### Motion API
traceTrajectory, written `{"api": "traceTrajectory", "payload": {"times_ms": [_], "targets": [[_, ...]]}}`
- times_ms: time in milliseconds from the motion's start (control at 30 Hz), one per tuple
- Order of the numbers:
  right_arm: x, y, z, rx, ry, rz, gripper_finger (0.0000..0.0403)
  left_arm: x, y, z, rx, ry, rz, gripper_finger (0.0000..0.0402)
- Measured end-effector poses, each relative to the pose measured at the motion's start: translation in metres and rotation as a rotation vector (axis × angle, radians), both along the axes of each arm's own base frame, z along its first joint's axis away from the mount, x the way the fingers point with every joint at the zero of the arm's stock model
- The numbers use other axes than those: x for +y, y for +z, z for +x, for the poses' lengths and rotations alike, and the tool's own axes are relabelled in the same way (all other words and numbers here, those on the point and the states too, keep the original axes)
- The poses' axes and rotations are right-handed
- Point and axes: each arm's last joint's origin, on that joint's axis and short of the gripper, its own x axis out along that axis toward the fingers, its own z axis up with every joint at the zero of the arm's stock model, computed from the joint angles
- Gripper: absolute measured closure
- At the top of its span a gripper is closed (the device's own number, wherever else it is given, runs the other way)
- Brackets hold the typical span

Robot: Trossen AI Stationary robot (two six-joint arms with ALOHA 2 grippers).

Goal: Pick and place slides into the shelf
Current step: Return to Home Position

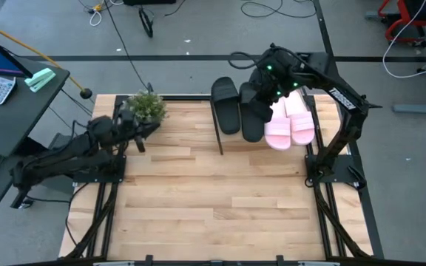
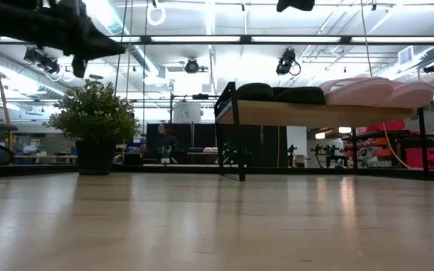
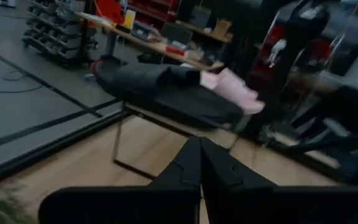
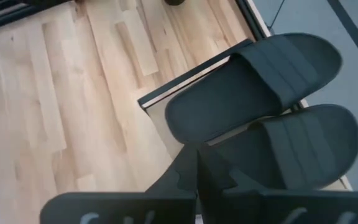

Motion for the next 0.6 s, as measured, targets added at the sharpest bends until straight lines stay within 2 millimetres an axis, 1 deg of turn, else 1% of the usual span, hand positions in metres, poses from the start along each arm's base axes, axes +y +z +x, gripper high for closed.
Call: {"api": "traceTrajectory", "payload": {"times_ms": [233,433,600], "targets": [[0.005,-0.002,0.004,0.006,-0.033,0.017,0.0403,-0.023,-0.004,-0.010,-0.104,0.000,-0.038,0.0399],[0.005,-0.002,0.004,0.005,-0.048,0.024,0.0403,-0.038,-0.006,-0.010,-0.074,-0.002,-0.010,0.0399],[0.003,-0.002,0.004,0.009,-0.060,0.010,0.0403,-0.042,-0.006,-0.011,-0.053,-0.022,0.061,0.0400]]}}
